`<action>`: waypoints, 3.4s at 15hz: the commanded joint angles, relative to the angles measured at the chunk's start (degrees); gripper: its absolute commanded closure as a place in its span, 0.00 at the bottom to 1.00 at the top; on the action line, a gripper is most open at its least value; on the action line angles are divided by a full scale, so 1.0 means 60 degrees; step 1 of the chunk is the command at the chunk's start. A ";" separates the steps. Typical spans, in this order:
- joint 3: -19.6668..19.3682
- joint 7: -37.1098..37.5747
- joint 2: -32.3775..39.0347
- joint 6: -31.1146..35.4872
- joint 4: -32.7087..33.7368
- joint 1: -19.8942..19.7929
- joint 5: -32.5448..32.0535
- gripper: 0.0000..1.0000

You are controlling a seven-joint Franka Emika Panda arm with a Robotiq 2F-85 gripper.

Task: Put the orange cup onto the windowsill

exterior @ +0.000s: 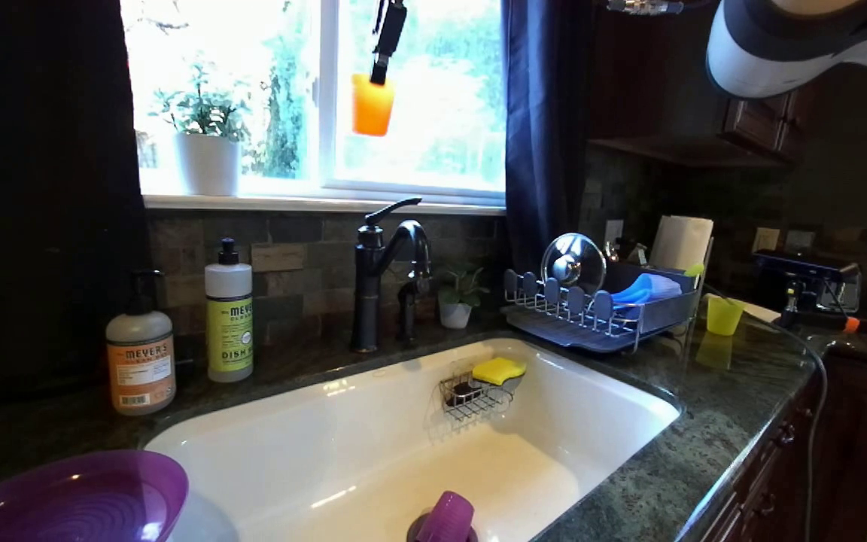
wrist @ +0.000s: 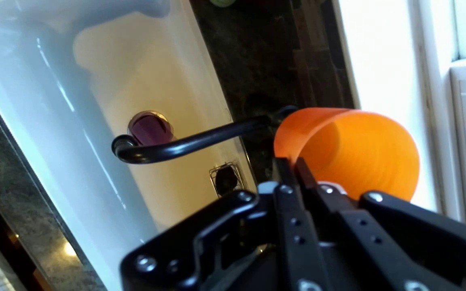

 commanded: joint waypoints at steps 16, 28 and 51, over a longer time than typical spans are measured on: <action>-0.0131 -0.5519 0.1022 0.0111 0.0168 -0.1457 -0.0059 0.99; -0.0434 -0.6566 0.1115 0.1249 -0.0085 -0.1433 -0.0417 0.99; 0.0018 -0.6540 0.1723 0.3140 -0.0148 -0.1760 0.0764 0.99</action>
